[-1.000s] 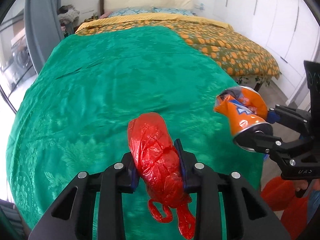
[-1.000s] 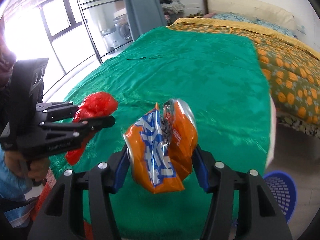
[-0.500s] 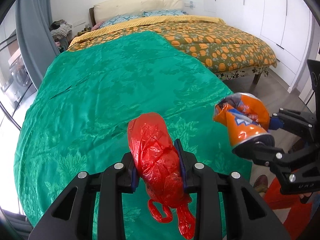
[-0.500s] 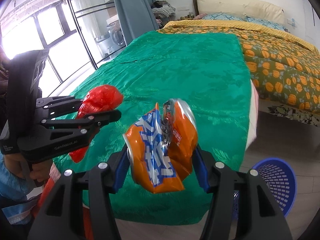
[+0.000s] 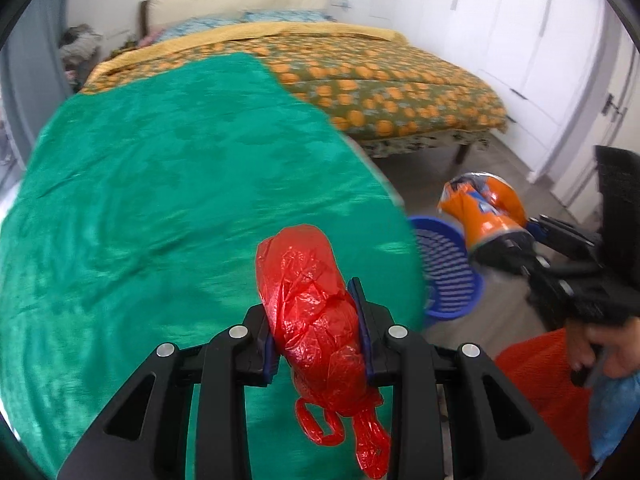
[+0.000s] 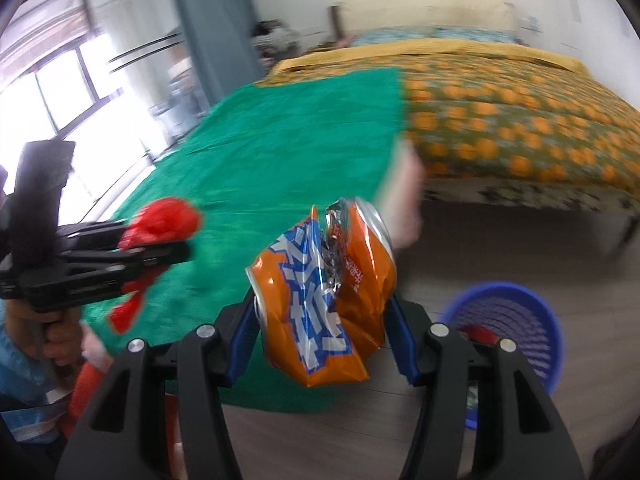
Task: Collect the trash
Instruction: 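Lift red bag and orange can and carry them toward the wastebasket, then open both tools over the wastebasket to drop the bag and can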
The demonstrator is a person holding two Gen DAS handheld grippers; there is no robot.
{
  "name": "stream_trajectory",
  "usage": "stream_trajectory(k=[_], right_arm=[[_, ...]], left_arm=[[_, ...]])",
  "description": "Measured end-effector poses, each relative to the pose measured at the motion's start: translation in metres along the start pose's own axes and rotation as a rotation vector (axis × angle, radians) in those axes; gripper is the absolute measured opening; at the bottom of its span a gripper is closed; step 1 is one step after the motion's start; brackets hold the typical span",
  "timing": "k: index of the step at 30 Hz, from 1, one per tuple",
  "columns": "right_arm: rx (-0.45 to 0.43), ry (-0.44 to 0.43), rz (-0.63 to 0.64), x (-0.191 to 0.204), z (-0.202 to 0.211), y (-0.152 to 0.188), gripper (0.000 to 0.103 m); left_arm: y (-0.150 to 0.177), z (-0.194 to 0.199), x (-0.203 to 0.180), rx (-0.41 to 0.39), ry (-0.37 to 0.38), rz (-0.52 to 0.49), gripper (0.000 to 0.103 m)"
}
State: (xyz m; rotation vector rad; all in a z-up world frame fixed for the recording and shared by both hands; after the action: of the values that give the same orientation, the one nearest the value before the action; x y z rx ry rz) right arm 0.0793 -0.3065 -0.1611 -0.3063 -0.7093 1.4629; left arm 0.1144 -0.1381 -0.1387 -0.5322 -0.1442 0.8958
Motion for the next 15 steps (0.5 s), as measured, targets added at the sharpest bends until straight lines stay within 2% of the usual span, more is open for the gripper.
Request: stream_trajectory(k=[4,8,11,15], right_arm=[[0.014,0.118,-0.132,-0.073,0.013,0.014,0.056],[0.060,0.187,-0.203,-0.131,0.009,0.025,0.056],[0.102,0.190,-0.266,-0.171,-0.006,0.036,0.056],[0.153,0.163,-0.385,-0.219,-0.030,0.050,0.056]], left_arm=[[-0.012,-0.015,-0.054,0.027,0.103,-0.073,0.029],[-0.029,-0.046,-0.117,0.067,0.184,-0.135,0.029],[-0.039,-0.083,-0.156,0.103,0.220,-0.164,0.029],[-0.047,-0.160,-0.198,0.178,0.224,-0.173,0.030]])
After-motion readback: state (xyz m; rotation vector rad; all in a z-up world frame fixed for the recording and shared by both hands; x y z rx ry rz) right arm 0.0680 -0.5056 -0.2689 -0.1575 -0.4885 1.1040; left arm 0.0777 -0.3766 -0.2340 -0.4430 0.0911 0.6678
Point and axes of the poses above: each gripper's, at about its wrist camera, not at the fingertips, and z roughly against the way its jaws point, x to its left, y to its underside, the point moved 3 cm from there along -z, roughly the way its jaws point, and after that the axes turned 8 degrees about x, right-handed, at the moved point
